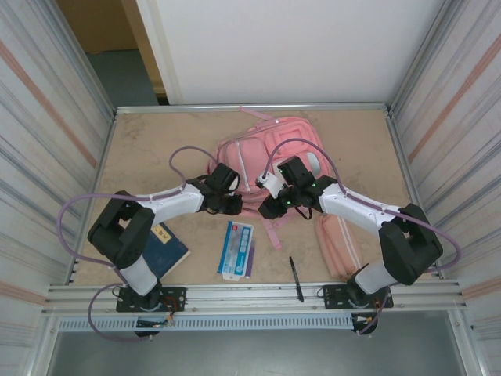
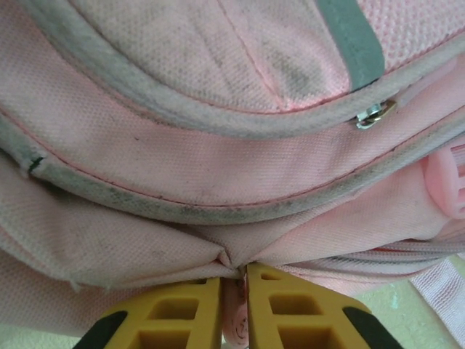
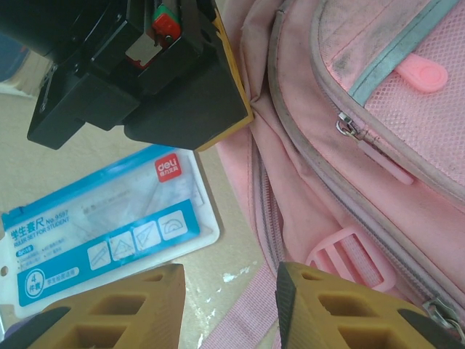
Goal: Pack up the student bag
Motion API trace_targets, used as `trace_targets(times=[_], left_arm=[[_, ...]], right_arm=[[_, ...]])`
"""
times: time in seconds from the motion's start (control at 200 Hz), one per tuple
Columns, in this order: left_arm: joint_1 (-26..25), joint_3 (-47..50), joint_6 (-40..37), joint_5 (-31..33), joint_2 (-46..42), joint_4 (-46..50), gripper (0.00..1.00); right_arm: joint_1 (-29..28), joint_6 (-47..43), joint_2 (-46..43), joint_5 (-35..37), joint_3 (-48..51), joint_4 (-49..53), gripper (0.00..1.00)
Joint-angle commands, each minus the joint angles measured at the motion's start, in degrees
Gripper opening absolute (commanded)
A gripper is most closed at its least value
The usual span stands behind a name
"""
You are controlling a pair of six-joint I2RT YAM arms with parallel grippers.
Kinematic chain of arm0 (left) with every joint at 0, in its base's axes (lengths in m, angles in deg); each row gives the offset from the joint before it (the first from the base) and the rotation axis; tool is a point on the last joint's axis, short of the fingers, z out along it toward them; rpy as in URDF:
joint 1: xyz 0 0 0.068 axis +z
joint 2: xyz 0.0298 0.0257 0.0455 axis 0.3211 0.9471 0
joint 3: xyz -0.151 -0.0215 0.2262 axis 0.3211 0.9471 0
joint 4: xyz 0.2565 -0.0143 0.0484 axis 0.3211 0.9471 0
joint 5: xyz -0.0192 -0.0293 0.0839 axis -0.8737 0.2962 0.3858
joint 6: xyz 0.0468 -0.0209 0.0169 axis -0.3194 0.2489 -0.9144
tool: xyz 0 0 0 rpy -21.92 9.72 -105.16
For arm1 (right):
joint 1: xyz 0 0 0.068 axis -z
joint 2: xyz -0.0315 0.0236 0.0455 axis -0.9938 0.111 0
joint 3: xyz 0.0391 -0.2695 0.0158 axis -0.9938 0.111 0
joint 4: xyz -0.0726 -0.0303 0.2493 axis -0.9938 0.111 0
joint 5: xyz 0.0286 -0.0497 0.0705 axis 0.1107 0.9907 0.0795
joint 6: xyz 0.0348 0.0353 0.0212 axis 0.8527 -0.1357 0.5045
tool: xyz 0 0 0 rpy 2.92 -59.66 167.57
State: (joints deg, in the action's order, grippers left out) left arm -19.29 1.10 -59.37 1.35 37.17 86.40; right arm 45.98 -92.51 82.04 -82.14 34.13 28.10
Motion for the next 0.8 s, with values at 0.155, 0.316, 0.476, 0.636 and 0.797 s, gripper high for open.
trace_targets(times=[0.155, 0.316, 0.476, 0.636, 0.797], left_arm=[[-0.2, -0.4, 4.1, -1.9, -0.1, 1.2, 0.25], [0.3, -0.4, 6.6, -4.5, 1.1, 0.1, 0.33], [0.3, -0.5, 10.7, -6.1, 3.9, -0.8, 0.29], [0.3, -0.1, 13.9, -7.5, 3.9, -0.8, 0.23], [0.4, -1.9, 13.2, -8.5, 5.6, 2.2, 0.23]], right_arm=[[-0.5, 1.2, 1.4, 1.9, -2.8, 2.2, 0.38], [-0.5, 1.7, 1.6, 2.1, -2.6, 1.6, 0.37], [-0.7, 1.8, 1.5, 2.4, -2.5, 1.6, 0.37], [-0.9, 1.9, 0.9, 3.0, -1.7, 1.9, 0.37], [-0.8, 2.3, 0.7, 3.7, -1.1, 1.1, 0.37]])
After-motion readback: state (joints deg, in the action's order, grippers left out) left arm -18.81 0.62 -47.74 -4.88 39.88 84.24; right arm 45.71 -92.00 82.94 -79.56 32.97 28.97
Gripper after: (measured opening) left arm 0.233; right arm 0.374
